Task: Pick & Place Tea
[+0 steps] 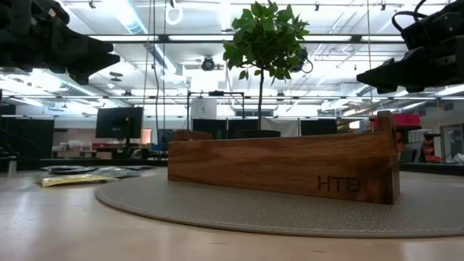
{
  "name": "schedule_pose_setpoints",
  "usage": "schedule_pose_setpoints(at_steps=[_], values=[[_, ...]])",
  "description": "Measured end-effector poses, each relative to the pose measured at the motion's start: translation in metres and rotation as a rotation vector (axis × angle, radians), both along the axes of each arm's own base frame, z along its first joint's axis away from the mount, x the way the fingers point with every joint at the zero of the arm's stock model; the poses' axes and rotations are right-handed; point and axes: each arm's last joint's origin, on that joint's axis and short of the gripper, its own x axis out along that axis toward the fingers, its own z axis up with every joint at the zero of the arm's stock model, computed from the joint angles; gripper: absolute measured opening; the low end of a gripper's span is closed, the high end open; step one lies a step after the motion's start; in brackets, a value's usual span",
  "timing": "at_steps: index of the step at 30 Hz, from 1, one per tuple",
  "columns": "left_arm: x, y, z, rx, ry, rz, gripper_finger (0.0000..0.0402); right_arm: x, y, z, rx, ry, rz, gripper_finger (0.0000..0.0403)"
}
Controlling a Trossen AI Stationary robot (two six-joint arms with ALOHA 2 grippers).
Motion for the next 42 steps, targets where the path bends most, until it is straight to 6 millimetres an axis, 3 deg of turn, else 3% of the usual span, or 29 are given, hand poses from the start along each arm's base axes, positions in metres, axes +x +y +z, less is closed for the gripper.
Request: schedule_pose_setpoints(at_steps=[21, 30, 35, 37, 42], values=[[0.0, 0.0, 0.0, 0.0, 0.0, 0.0, 0.0193, 0.0, -0.0001, 0.0, -0.003, 0.0, -0.003, 0.013], [-0.0001, 0.0, 0.0004, -0.002, -0.005, 0.0, 0.0193, -0.0006, -0.0051, -0.0022, -0.16, 0.038, -0.148, 0.013], [0.0, 0.0, 0.0, -0.118, -0.027, -0.013, 0.0193, -0.0006, -0.0051, -0.0021, -0.166, 0.037, -0.148, 0.013], [0.0, 0.0, 0.0006, -0.174, -0.046, -0.019, 0.0193, -0.0005, -0.0044, -0.0022, -0.075, 0.029, -0.138, 0.013], [0.0001, 0.0, -0.0012, -0.193, -0.033, -0.02, 0.0193, 0.0, -0.0001, -0.0005, 0.357, -0.002, -0.057, 0.013]])
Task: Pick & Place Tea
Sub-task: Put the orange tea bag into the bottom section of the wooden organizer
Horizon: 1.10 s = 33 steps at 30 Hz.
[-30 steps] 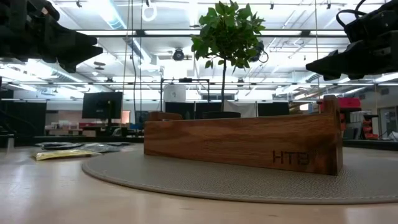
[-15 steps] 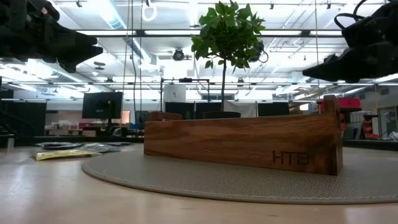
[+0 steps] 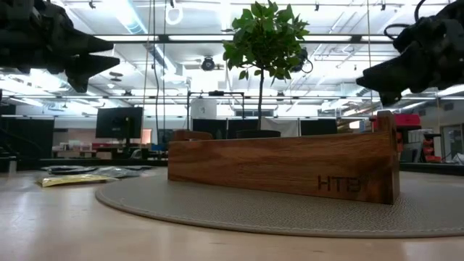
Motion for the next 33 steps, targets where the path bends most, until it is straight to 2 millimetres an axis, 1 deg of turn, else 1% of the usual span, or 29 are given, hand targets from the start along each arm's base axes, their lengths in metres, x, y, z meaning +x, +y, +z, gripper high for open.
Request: schedule_pose_setpoints(at_steps=[3, 6, 9, 14, 16, 19, 21, 23, 26, 29, 31, 33], values=[[0.0, 0.0, -0.001, 0.069, 0.023, 0.021, 0.0193, 0.0, 0.0, 0.0, 0.13, -0.004, -0.009, 0.013], [0.0, 0.001, 0.0, 0.106, 0.023, 0.031, 0.0193, 0.0, -0.002, 0.002, 0.27, -0.04, -0.091, 0.013], [0.0, 0.001, 0.002, 0.105, 0.003, 0.035, 0.0193, -0.001, -0.006, 0.002, 0.331, -0.067, -0.235, 0.013], [0.0, 0.001, 0.001, 0.098, 0.015, 0.034, 0.0193, -0.003, -0.013, 0.003, 0.358, -0.132, -0.468, 0.013], [0.0, 0.001, -0.001, 0.089, 0.029, 0.031, 0.0193, -0.004, -0.014, 0.003, 0.37, -0.146, -0.51, 0.013], [0.0, 0.001, -0.001, 0.05, 0.023, 0.02, 0.0193, -0.003, -0.013, 0.004, 0.284, -0.119, -0.49, 0.013], [0.0, 0.0, -0.001, 0.045, 0.022, 0.019, 0.0193, -0.002, -0.01, 0.005, 0.147, -0.093, -0.402, 0.013], [0.0, 0.0, -0.001, 0.046, 0.024, 0.018, 0.0193, -0.001, -0.008, 0.008, 0.054, -0.095, -0.337, 0.013], [0.0, 0.0, -0.001, 0.047, 0.028, 0.018, 0.0193, -0.001, -0.008, 0.009, -0.062, -0.085, -0.332, 0.013], [0.0, 0.0, -0.001, 0.047, 0.029, 0.018, 0.0193, -0.003, -0.01, 0.014, -0.11, -0.117, -0.414, 0.013], [0.0, 0.0, -0.002, 0.047, 0.031, 0.017, 0.0193, -0.003, -0.011, 0.016, -0.093, -0.136, -0.455, 0.013], [0.0, 0.0, -0.002, 0.048, 0.033, 0.017, 0.0193, -0.003, -0.011, 0.015, -0.06, -0.137, -0.455, 0.013]])
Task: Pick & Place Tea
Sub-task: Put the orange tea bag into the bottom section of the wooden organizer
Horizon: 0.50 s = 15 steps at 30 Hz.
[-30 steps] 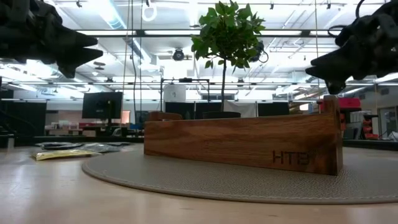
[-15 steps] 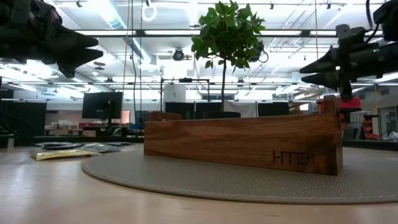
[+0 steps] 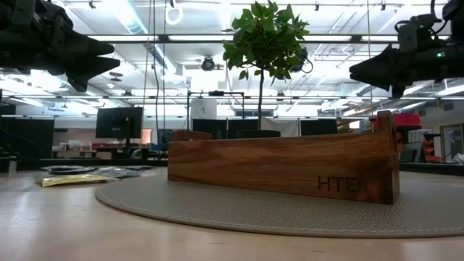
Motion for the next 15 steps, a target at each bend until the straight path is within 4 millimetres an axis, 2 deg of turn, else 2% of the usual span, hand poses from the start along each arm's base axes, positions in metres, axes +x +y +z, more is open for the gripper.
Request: schedule_pose_setpoints(at_steps=[5, 9, 13, 15], values=[[0.0, 0.0, 0.0, 0.001, 0.003, 0.0, 0.0193, 0.0, 0.0, -0.003, 0.017, 0.021, -0.007, 0.013], [0.0, 0.0, -0.001, 0.004, 0.007, 0.0, 0.0193, -0.003, -0.004, 0.003, 0.076, -0.074, -0.152, 0.0129], [0.0, 0.0, -0.001, 0.004, 0.008, 0.0, 0.0193, -0.006, -0.008, -0.009, -0.019, 0.123, -0.341, 0.0123], [0.0, 0.0, -0.001, 0.002, 0.008, 0.0, 0.0193, -0.006, -0.008, -0.01, -0.001, 0.117, -0.35, 0.0121]])
